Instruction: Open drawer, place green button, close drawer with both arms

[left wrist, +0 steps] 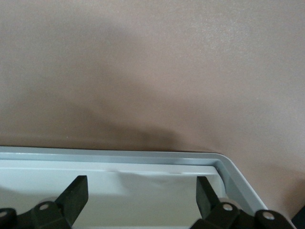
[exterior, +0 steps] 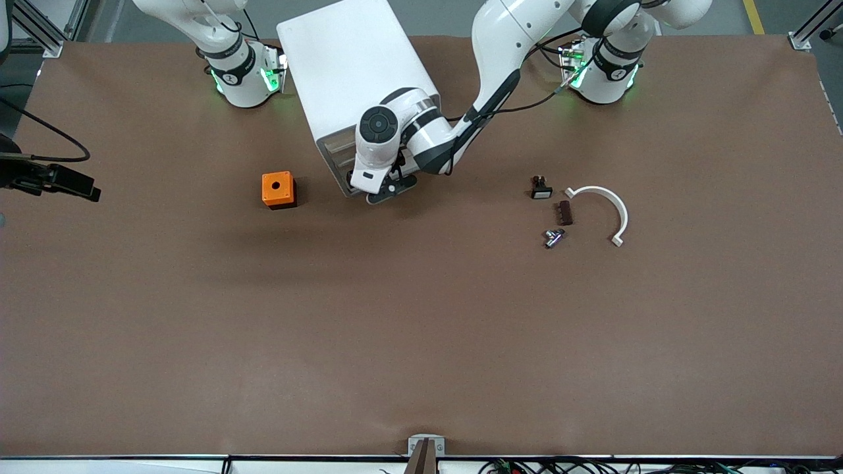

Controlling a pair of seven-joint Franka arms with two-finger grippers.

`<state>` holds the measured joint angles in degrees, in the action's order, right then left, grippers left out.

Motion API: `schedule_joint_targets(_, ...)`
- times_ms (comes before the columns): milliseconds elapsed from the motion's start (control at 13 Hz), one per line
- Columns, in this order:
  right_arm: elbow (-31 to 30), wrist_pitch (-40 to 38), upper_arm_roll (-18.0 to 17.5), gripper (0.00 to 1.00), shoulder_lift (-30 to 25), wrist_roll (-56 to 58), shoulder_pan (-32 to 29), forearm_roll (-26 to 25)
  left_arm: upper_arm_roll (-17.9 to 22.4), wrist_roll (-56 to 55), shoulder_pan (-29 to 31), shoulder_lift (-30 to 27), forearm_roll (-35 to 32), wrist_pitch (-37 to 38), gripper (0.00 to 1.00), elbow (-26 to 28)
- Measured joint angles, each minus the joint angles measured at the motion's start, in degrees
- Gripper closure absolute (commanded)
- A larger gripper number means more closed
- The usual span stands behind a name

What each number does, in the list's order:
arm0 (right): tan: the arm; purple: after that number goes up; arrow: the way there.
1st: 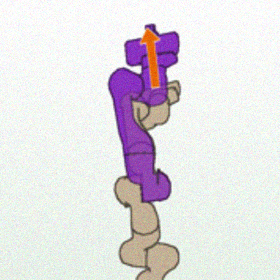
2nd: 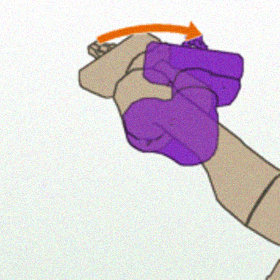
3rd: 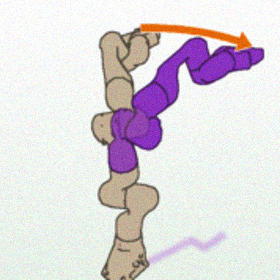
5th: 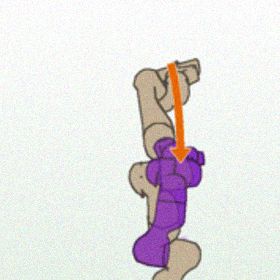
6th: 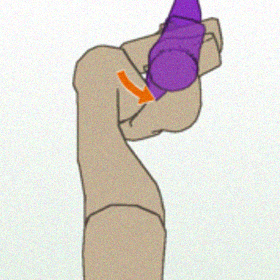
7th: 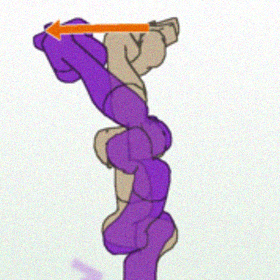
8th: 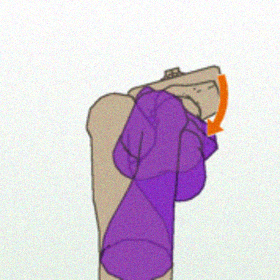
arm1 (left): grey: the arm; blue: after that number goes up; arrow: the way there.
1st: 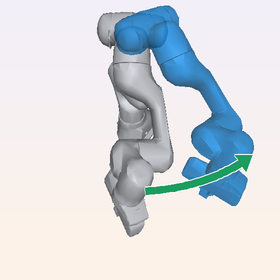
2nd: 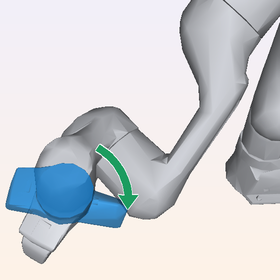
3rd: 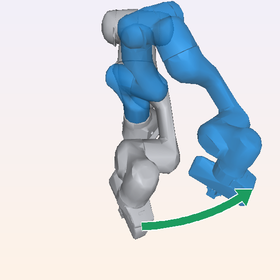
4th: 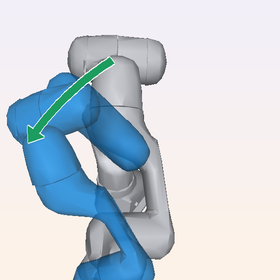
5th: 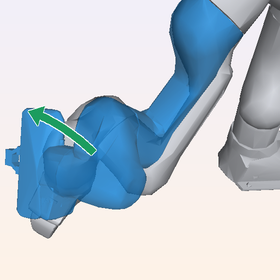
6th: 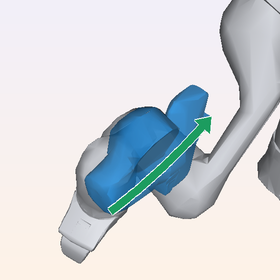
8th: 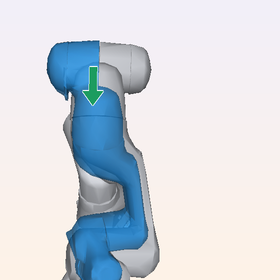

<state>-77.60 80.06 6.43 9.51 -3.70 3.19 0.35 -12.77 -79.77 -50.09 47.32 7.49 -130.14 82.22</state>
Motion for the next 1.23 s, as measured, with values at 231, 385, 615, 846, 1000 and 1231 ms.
schedule_joint_targets(231,0.06,0.02,0.03,0.00,0.00,0.00,-0.04,0.00,0.58,5.92,3.55,-0.14,0.00,-0.49,0.00,-0.85)
schedule_joint_targets(385,0.07,0.03,0.05,0.00,0.00,0.00,-0.05,-0.03,0.64,12.87,8.41,-1.18,-0.25,0.08,0.00,-1.48)
schedule_joint_targets(615,0.09,0.04,0.08,0.00,0.00,0.00,-0.08,-0.05,0.66,25.75,16.36,-4.66,-1.88,6.85,0.00,-2.45)
schedule_joint_targets(846,0.11,0.04,0.10,0.00,0.00,0.00,-0.10,-0.07,0.73,40.68,23.50,-9.31,-3.16,14.20,0.00,-2.68)
schedule_joint_targets(1000,0.12,0.05,0.12,0.00,0.00,0.00,-0.11,-0.07,0.80,47.85,27.75,-11.57,-5.93,17.50,0.00,-2.66)
schedule_joint_targets(1231,0.12,0.05,0.13,0.00,0.00,0.00,-0.11,-0.07,0.86,55.83,33.64,-14.16,-6.88,21.31,0.00,-2.66)
